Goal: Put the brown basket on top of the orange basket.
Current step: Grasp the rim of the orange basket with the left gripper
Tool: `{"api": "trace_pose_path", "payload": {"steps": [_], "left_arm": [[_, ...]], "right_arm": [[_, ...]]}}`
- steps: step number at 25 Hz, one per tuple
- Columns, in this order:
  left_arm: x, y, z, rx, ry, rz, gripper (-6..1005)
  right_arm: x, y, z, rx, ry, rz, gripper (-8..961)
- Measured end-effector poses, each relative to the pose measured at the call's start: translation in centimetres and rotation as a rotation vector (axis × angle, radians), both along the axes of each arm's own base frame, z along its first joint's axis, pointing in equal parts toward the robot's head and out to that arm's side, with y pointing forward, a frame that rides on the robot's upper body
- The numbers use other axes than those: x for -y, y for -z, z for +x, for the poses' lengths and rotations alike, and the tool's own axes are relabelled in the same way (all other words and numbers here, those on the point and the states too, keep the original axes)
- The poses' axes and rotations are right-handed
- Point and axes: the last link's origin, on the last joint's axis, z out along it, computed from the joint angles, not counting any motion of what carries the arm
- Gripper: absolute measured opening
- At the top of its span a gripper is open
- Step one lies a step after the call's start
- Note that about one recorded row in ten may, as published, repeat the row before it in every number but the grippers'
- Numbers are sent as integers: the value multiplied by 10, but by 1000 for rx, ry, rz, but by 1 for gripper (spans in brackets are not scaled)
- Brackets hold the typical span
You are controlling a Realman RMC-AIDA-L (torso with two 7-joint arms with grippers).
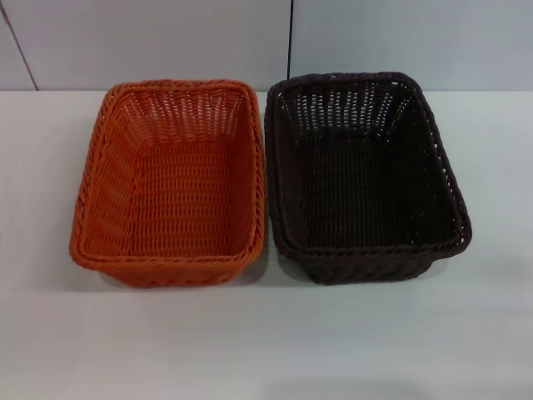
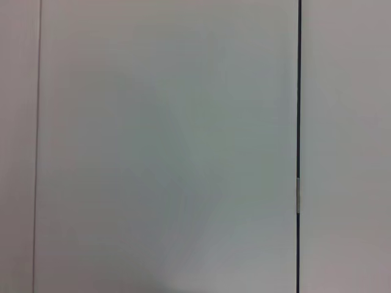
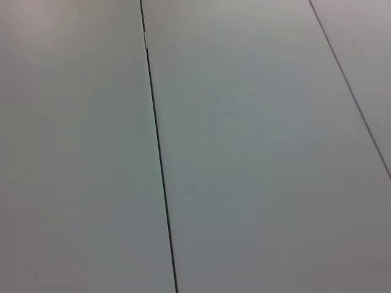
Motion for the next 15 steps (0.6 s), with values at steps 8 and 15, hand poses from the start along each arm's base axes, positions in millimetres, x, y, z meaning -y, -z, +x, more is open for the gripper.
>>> {"api": "trace_pose_path", "payload": {"steps": [8, 15], "left_arm": [[-2, 0, 1, 1, 1, -1, 781], [-9, 1, 5, 61, 36, -18, 777]], "right_arm": [[-2, 3, -3, 3, -16, -16, 815], [-2, 3, -3, 3, -16, -20, 816]]}}
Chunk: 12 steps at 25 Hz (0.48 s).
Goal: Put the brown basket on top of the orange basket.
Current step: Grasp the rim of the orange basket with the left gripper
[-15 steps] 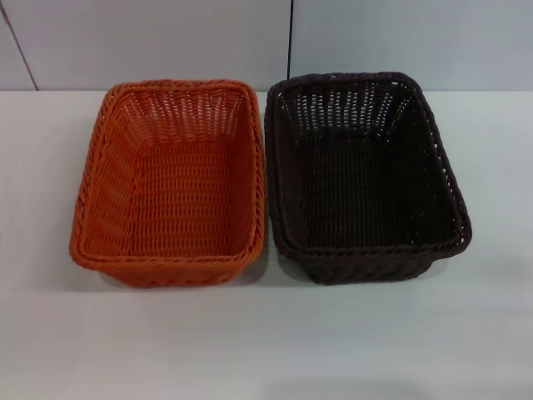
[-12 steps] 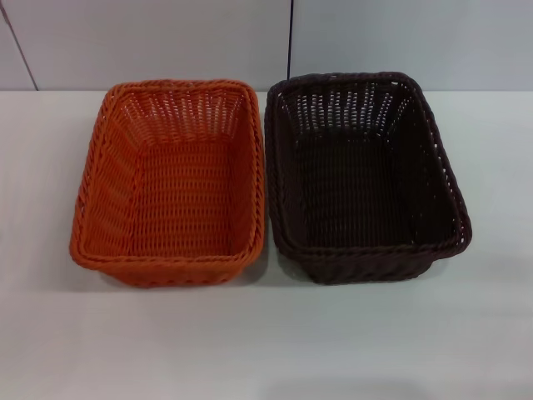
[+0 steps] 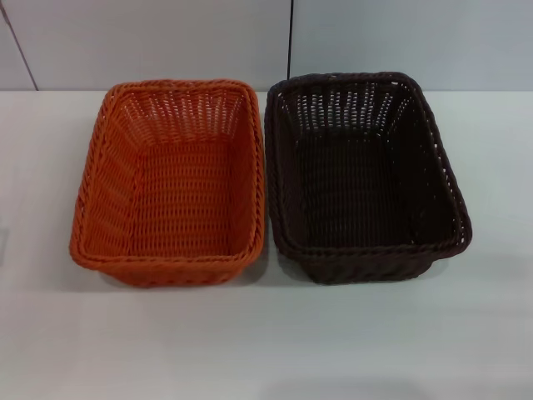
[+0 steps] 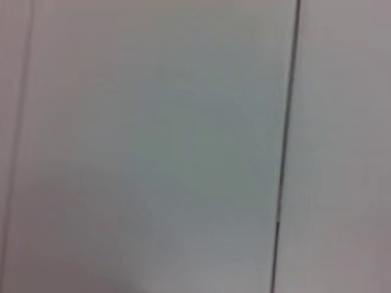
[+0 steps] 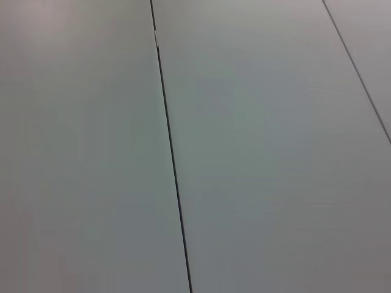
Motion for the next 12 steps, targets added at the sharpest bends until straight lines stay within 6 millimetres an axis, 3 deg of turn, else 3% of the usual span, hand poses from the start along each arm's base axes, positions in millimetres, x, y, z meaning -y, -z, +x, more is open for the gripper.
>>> {"api": "trace_pose_path", "payload": {"steps": [4, 5, 7, 8, 10, 11, 12], "left_arm": [[-9, -3, 7, 1, 42, -19, 775], [-23, -8, 18, 16, 92, -74, 774], [-23, -8, 18, 16, 92, -74, 773], [-37, -15, 31, 41, 125, -133, 773], [-37, -15, 31, 41, 125, -133, 771], [-57, -36, 70, 12, 162, -251, 771], [-62, -42, 82, -10, 156, -284, 770]], "right_arm": [[0, 0, 0, 0, -1, 2, 816], [0, 0, 0, 1, -1, 2, 816], [1, -1, 0, 1, 0, 3, 816], [1, -1, 0, 1, 0, 3, 816], [2, -1, 1, 1, 2, 3, 816], [2, -1, 1, 1, 4, 3, 816], [3, -1, 2, 1, 5, 2, 816]]}}
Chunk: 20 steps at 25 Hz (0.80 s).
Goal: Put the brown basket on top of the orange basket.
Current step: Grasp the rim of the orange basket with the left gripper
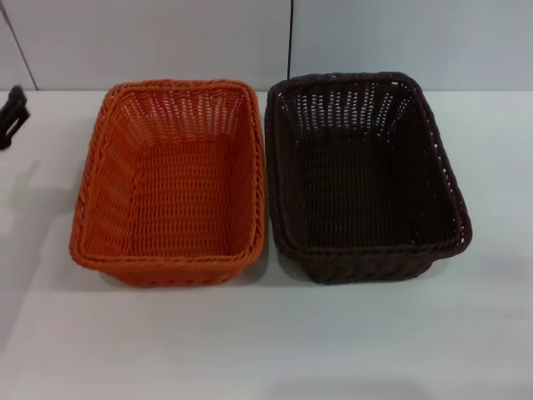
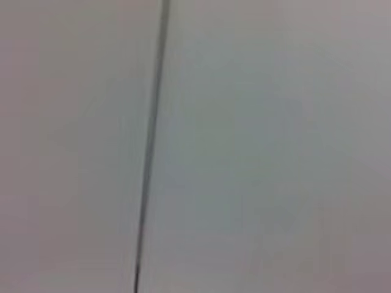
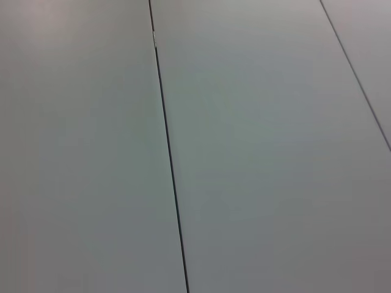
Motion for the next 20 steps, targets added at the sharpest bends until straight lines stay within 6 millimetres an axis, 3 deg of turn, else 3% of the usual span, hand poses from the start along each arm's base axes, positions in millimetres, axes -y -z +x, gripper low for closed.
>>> {"api": "trace_pose_path", "payload": {"steps": [1, 2, 5, 7, 9, 10, 13, 16, 20], "left_arm": [[-4, -9, 16, -33, -21, -40, 770], [-4, -9, 16, -33, -21, -40, 769], [-9, -19, 47, -102, -127, -155, 767], [-9, -20, 54, -120, -153, -186, 766], [-10, -17, 81, -193, -219, -305, 765], [-10, -17, 81, -193, -219, -305, 764], [-15, -7, 110, -278, -242, -440, 763], [-24, 4, 124, -295, -252, -521, 761], [-37, 17, 122, -319, -292, -566, 758]], "right_arm": [[1, 0, 1, 1, 5, -2, 816], [1, 0, 1, 1, 5, -2, 816], [3, 1, 3, 1, 14, -8, 816], [3, 2, 4, 1, 22, -13, 816], [4, 2, 5, 1, 28, -16, 816], [4, 2, 6, 1, 29, -17, 816], [3, 2, 5, 1, 28, -18, 816], [1, 4, 5, -1, 31, -29, 815], [-1, 6, 5, 3, 33, -41, 815]]}}
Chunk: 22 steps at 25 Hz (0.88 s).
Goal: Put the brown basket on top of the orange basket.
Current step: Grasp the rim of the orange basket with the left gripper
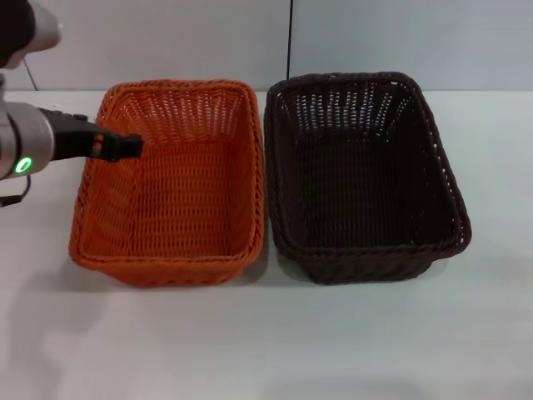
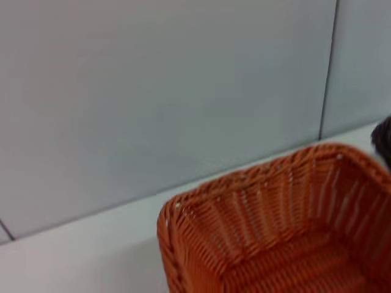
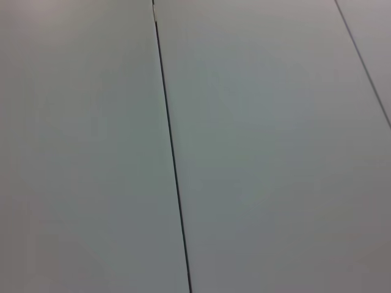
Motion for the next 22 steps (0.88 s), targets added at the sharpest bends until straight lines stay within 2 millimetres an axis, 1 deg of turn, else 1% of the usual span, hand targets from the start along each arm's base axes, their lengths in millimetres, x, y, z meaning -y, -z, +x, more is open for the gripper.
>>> {"api": "trace_pose_path", "payload": {"steps": [5, 7, 10, 16, 19, 22], "left_arm": [[-11, 9, -11, -25, -58, -12, 756], [-16, 13, -18, -27, -84, -22, 754], [-20, 15, -23, -26, -102, -24, 753], [-24, 17, -32, -24, -122, -21, 749], [-28, 19, -41, -21, -154, -22, 747], [-29, 21, -44, -24, -164, -30, 746]], "right_arm": [[2, 1, 1, 2, 2, -4, 815], [3, 1, 1, 3, 2, -4, 815], [3, 1, 1, 4, 3, -4, 815], [2, 1, 0, 3, 0, -2, 815], [1, 0, 0, 3, -2, -2, 815], [1, 0, 0, 3, -3, -2, 815]]}}
